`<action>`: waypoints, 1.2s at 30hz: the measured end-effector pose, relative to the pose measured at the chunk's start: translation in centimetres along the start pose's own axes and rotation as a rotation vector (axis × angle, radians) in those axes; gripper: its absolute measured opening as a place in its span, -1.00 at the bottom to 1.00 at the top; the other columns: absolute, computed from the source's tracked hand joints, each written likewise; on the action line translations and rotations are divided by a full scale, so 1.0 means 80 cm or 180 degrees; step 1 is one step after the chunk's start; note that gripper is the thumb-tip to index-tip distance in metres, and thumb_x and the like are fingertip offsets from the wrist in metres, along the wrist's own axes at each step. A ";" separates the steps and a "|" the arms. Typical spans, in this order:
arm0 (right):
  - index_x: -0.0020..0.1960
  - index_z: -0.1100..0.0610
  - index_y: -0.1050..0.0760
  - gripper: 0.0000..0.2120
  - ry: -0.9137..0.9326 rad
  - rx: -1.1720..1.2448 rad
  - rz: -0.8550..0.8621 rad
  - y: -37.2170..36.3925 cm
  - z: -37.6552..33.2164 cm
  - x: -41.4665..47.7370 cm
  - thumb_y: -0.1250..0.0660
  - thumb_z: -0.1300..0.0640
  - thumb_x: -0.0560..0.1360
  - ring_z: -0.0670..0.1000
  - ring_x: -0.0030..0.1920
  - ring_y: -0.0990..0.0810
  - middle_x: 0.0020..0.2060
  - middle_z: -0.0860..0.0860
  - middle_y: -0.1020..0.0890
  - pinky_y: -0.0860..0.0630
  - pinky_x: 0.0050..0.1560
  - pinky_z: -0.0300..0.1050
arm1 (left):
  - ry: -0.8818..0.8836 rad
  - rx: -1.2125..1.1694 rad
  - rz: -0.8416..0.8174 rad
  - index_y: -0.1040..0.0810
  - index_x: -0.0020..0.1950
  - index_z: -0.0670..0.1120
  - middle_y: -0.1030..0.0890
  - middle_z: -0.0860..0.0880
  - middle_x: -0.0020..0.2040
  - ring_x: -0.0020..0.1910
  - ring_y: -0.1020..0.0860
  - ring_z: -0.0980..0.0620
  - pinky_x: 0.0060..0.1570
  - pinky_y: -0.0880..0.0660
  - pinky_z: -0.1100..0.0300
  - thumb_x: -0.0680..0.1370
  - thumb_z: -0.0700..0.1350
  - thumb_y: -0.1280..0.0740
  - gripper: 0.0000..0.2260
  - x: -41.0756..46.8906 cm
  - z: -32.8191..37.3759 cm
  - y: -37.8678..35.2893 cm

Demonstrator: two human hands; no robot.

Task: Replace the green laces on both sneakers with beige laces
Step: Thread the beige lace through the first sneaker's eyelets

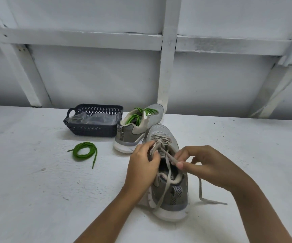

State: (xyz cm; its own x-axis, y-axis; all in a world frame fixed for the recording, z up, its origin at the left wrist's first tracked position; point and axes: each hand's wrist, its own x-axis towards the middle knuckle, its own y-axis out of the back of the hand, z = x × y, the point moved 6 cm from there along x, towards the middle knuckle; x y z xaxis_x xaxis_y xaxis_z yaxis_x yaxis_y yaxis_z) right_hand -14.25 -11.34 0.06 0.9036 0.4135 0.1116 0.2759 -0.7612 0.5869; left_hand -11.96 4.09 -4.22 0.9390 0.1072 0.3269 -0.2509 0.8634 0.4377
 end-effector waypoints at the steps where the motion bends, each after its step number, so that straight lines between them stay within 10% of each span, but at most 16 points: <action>1: -0.26 0.06 -0.58 -0.87 0.0057 -0.0027 -0.0071 0.000 -0.002 -0.004 -0.41 0.12 0.46 -0.09 -0.07 -0.60 -0.15 -0.16 -0.66 -0.43 -0.07 -0.16 | -0.0004 0.0003 -0.0010 -0.50 0.31 -0.08 -0.50 0.06 0.14 0.08 -0.43 0.20 0.06 -0.35 0.40 0.56 -0.18 -0.27 -0.68 0.000 0.000 0.000; 9: -0.27 0.07 -0.58 -0.91 0.0197 0.0321 -0.0257 -0.003 -0.015 -0.007 -0.37 0.10 0.40 -0.06 -0.12 -0.59 -0.20 -0.04 -0.66 -0.41 -0.11 -0.18 | 0.0097 -0.0091 -0.0097 -0.50 0.26 0.00 -0.52 0.10 0.08 0.01 -0.47 0.20 -0.02 -0.37 0.36 0.55 -0.17 -0.28 -0.72 -0.002 -0.002 0.000; 14: -0.18 0.17 -0.55 -0.88 -0.0306 0.1555 0.0819 0.022 -0.028 0.014 -0.31 0.24 0.53 -0.05 -0.33 -0.59 -0.40 -0.02 -0.65 -0.49 -0.38 -0.31 | -0.0149 -0.0056 -0.0043 -0.36 0.03 0.01 -0.39 0.08 -0.01 -0.09 -0.41 0.39 -0.19 -0.32 0.51 0.52 -0.15 -0.33 -0.82 0.001 0.009 0.004; 20: -0.13 0.17 -0.57 -0.86 -0.0506 0.1128 0.1082 0.026 -0.051 0.054 -0.27 0.21 0.56 -0.18 -0.33 -0.63 -0.32 -0.04 -0.67 -0.44 -0.34 -0.47 | -0.0526 0.0344 -0.0525 -0.62 0.02 0.05 -0.48 0.15 -0.10 0.04 -0.47 0.11 0.12 -0.37 0.03 0.42 0.33 -0.14 -0.53 -0.005 0.052 -0.011; 28: -0.13 0.21 -0.54 -0.85 -0.0582 0.1609 0.1031 0.014 -0.050 0.068 -0.24 0.25 0.57 -0.16 -0.34 -0.63 -0.33 0.01 -0.66 -0.45 -0.35 -0.45 | 0.0171 -0.0393 -0.0965 -0.62 -0.29 0.26 -0.66 0.18 -0.23 -0.05 -0.60 0.14 0.18 -0.42 -0.11 0.36 0.18 -0.33 -0.91 0.005 0.058 -0.018; 32: -0.12 0.16 -0.55 -0.78 -0.0796 0.1619 0.1201 0.016 -0.038 0.066 -0.17 0.18 0.60 -0.03 -0.22 -0.63 -0.29 0.02 -0.67 -0.52 -0.15 -0.21 | 0.0346 -0.1041 -0.1101 -0.66 -0.29 0.01 -0.66 0.01 -0.30 -0.22 -0.63 -0.01 0.02 -0.54 0.03 0.43 -0.01 -0.41 -0.88 0.010 0.061 -0.011; 36: -0.08 0.19 -0.53 -0.70 -0.0971 0.2031 0.1134 0.002 -0.021 0.058 -0.07 0.12 0.64 0.00 -0.31 -0.59 -0.37 0.04 -0.64 -0.49 -0.20 -0.16 | 0.0406 -0.1541 -0.0622 -0.58 -0.27 -0.11 -0.52 0.17 -0.51 -0.52 -0.43 0.30 -0.42 -0.32 0.48 0.52 -0.21 -0.35 -0.83 0.038 0.062 0.021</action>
State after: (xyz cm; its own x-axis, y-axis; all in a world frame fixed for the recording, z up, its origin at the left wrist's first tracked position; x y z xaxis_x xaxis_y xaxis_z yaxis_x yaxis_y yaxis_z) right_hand -10.59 -8.72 2.05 0.9973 0.0061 -0.0727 0.0042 -0.9996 -0.0264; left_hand -10.70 3.41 1.62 0.9860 -0.0451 0.1604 0.0402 0.9986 0.0338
